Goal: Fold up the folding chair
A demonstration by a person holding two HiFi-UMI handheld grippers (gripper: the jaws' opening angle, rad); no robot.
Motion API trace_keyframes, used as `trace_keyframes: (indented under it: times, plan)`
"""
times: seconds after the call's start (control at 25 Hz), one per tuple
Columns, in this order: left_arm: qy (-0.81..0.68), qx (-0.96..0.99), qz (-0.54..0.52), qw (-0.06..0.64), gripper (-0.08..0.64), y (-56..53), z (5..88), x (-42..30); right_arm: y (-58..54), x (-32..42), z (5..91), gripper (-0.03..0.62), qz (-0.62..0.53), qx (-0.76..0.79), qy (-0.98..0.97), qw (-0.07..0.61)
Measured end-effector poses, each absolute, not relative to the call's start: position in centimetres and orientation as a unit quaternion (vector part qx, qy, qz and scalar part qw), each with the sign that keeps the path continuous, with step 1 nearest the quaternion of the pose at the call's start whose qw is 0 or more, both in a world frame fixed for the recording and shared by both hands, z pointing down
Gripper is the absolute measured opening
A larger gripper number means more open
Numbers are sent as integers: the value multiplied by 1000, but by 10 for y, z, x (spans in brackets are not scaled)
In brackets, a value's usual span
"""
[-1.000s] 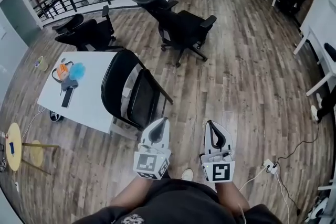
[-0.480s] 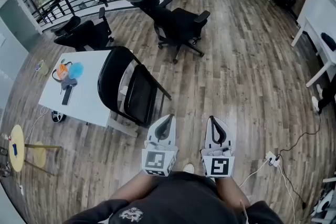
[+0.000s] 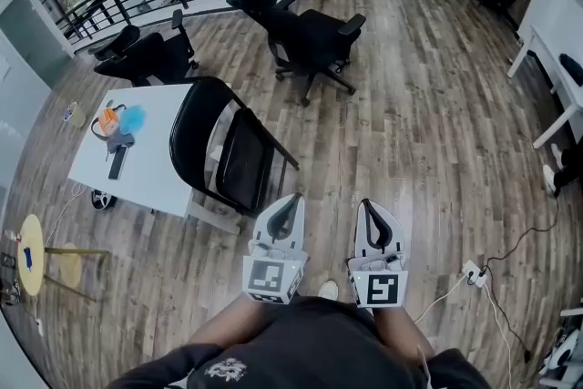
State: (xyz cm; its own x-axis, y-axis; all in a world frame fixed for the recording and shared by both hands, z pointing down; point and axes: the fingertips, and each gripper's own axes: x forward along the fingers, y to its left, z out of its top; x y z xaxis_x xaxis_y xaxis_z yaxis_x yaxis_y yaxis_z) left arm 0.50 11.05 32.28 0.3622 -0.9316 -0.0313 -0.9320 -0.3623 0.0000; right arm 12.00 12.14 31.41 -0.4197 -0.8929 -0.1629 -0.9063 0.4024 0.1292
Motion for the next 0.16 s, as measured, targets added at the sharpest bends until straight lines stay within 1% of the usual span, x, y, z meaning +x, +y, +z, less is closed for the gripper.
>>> trace_keyframes:
  times: [0.16]
  plan:
    - [570, -822, 11, 5, 5, 112, 321, 3, 123, 115, 318, 14, 100, -531, 841, 32]
